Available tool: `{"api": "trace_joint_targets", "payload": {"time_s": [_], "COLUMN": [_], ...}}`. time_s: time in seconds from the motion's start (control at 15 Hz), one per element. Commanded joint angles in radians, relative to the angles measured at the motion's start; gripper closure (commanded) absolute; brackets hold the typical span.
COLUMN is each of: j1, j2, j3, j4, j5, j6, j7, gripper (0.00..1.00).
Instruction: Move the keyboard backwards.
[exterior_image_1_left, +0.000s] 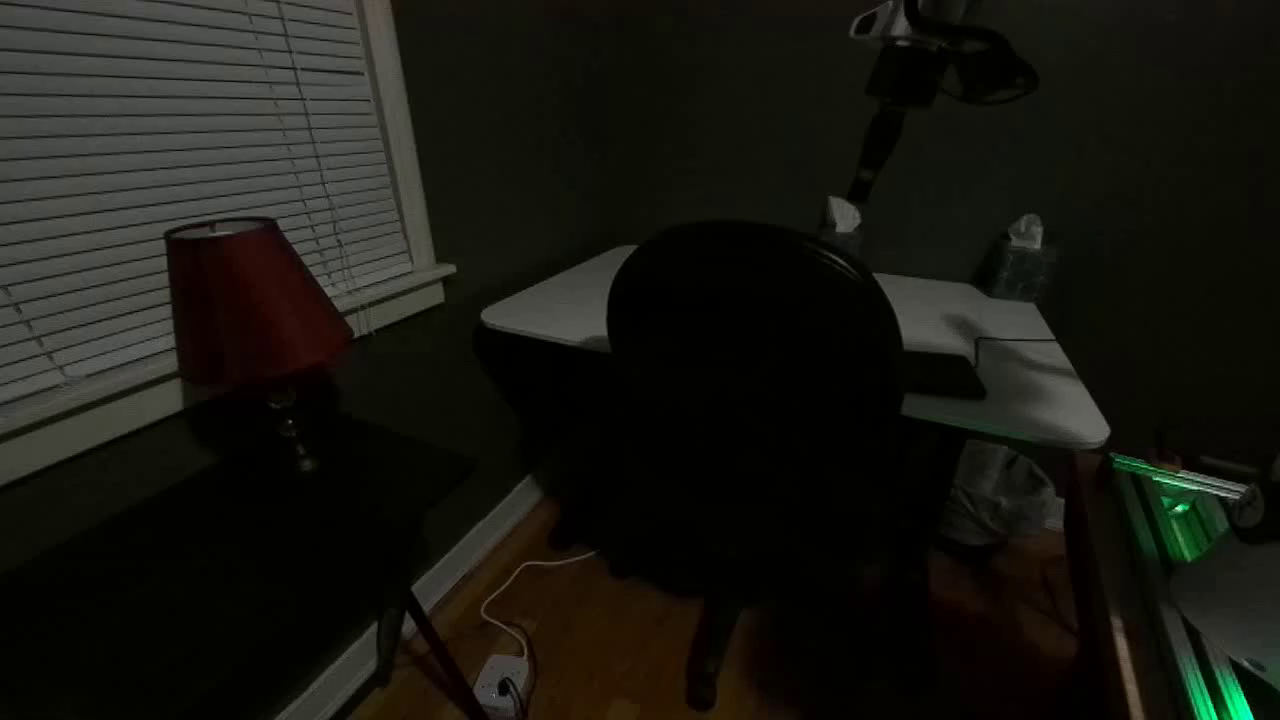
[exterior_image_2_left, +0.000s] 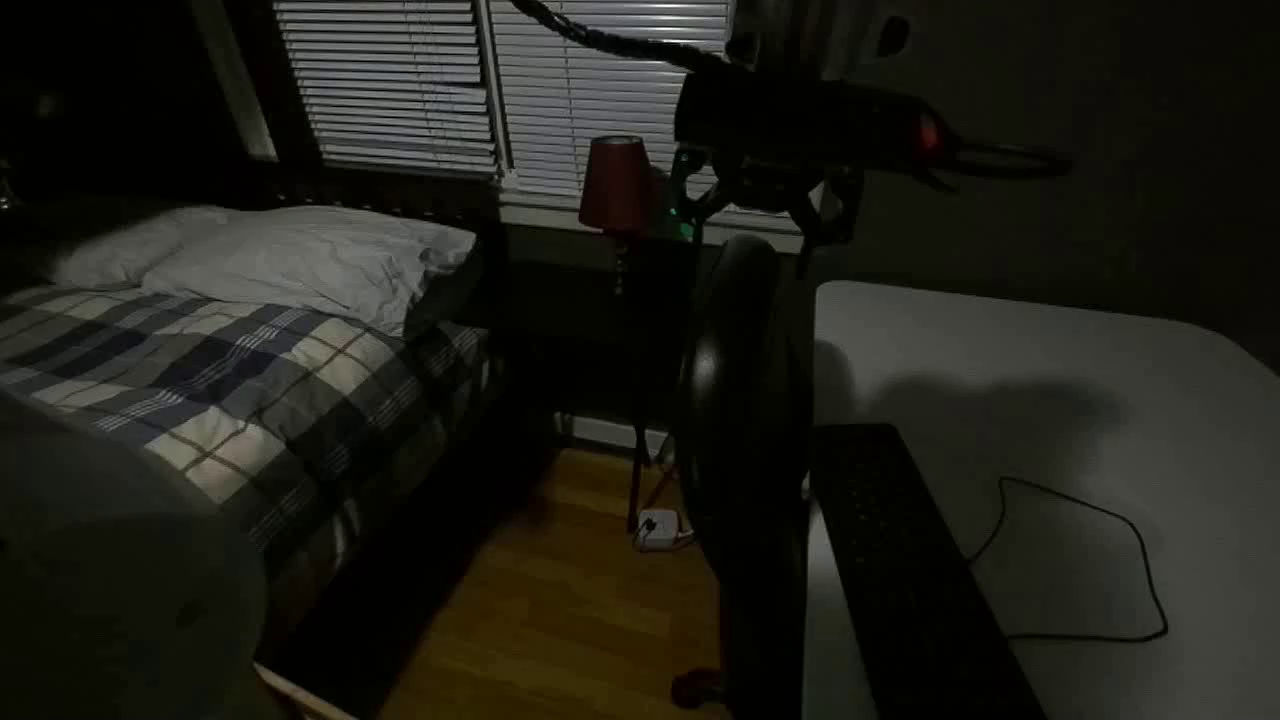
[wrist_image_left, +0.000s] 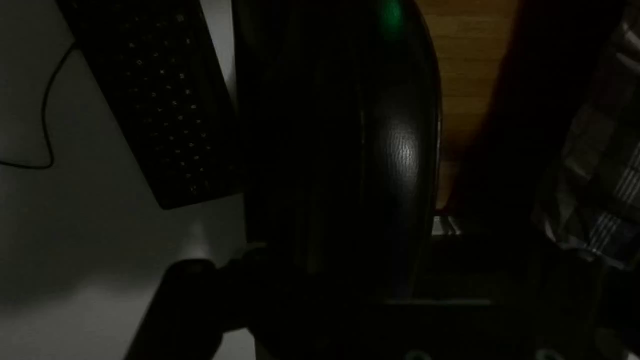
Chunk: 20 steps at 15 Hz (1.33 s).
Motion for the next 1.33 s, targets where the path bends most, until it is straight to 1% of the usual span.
{"api": "trace_joint_targets", "payload": {"time_s": [0.0, 0.6, 0.67, 0.73, 0.8, 1.0, 1.13, 1.27], "j1": [-0.036, -0.036, -0.028, -0.027, -0.036, -0.068, -0.104, -0.144], "j2": [0.007, 0.007, 0.018, 0.042, 0.065, 0.136, 0.188, 0.240], "j3": [0.034, 0.034, 0.030, 0.026, 0.026, -0.003, -0.014, -0.017], "j4": [0.002, 0.002, 0.018, 0.045, 0.072, 0.153, 0.200, 0.237], "j5": [0.019, 0.019, 0.050, 0.097, 0.120, 0.189, 0.229, 0.261], "j6": [-0.003, -0.003, -0.029, -0.055, -0.076, -0.132, -0.142, -0.123], "j7": [-0.014, -0.014, 0.003, 0.050, 0.085, 0.128, 0.161, 0.205], "gripper": [0.00, 0.00, 0.00, 0.00, 0.00, 0.00, 0.00, 0.00]}}
